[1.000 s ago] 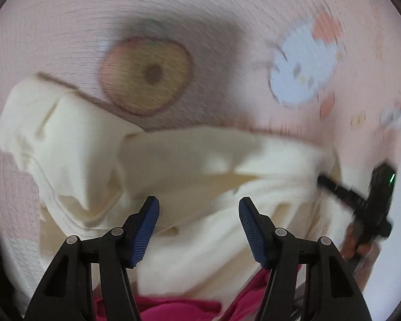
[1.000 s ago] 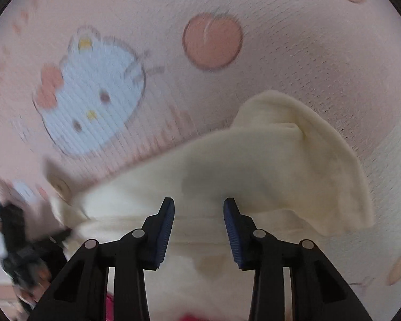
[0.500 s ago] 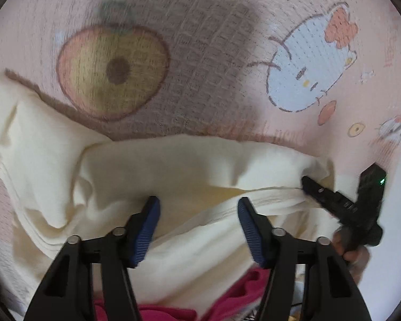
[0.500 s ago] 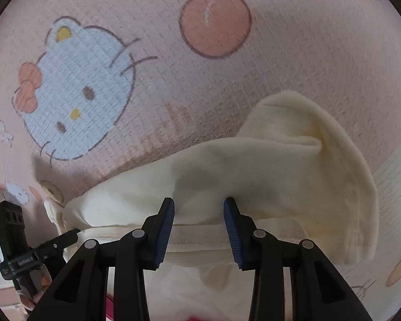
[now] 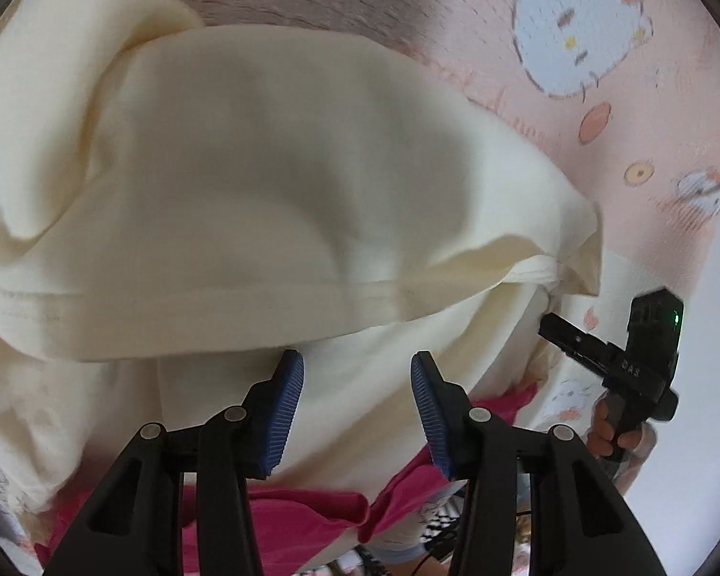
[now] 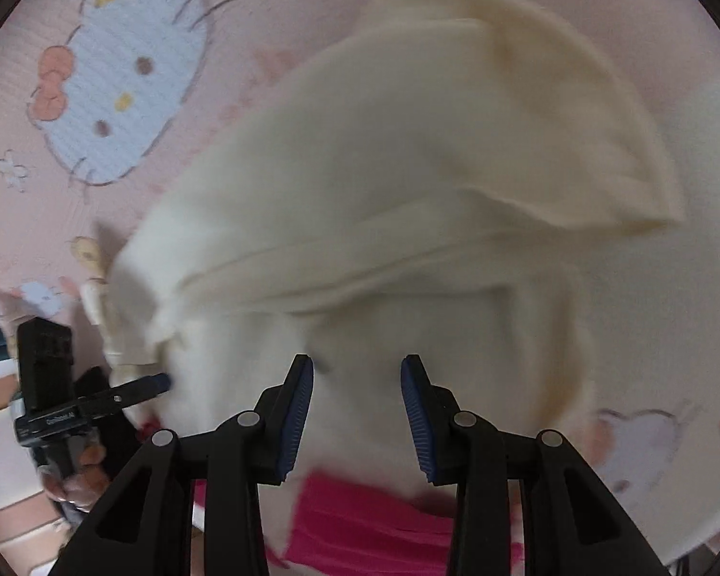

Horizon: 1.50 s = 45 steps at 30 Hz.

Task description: Fold clothes

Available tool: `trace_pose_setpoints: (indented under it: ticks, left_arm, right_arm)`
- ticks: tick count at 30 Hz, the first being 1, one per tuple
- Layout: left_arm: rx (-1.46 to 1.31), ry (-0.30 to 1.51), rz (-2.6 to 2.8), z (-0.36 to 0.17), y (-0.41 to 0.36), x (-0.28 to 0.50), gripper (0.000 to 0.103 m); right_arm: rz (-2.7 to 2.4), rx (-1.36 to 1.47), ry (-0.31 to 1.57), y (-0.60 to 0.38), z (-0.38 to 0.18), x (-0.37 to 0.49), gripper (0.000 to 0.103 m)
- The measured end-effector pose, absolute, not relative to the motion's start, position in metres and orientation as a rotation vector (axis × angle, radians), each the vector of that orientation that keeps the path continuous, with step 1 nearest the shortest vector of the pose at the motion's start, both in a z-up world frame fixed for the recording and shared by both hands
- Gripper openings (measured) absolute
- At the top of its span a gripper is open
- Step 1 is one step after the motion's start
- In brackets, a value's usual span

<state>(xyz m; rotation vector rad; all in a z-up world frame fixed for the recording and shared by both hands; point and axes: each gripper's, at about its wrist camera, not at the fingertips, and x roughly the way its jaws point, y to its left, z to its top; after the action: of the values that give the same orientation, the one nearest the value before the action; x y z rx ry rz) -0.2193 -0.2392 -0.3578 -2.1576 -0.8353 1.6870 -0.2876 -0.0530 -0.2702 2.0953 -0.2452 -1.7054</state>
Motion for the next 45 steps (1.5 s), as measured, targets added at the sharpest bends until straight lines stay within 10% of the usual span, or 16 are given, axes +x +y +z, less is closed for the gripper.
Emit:
trace_pose_setpoints:
  ticks: [9, 13, 30, 34, 37, 45]
  left_arm:
    - [-1.899, -0.945, 1.932, -0.300, -0.235, -0.247, 0.061]
    - [-1.969, -0.942, 1.870, -0.313, -0.247, -0.254, 0.060]
    - [-2.109, -0.894, 1.736, -0.344, -0.201, -0.236, 0.044]
    - [-2.155, -0.938, 1.802, -0.334, -0.201, -0.242, 0.052]
    - [-2.090, -0.688, 1.907, -0.320, -0.170, -0.256, 0.056]
    - [-1.782, -0.015, 1.880, -0.308, -0.071, -0.249, 0.056]
  right_arm:
    - [-1.938, 1.781, -0.188, -0.099, -0.212, -0.331, 0.037]
    - [-1.903, 1.799, -0.065, -0.145, -0.231, -0.333, 0.011]
    - [-1.713, 1.961, 0.126, -0.153, -0.257, -0.297, 0.011]
    - [-1.706, 1.988, -0.032, -0.141, -0.251, -0.305, 0.014]
    - [-1.616, 2.159, -0.342, -0.128, -0.261, -0.315, 0.030]
    - [-1.606, 2.296, -0.921, -0.094, -0.285, -0.309, 0.033]
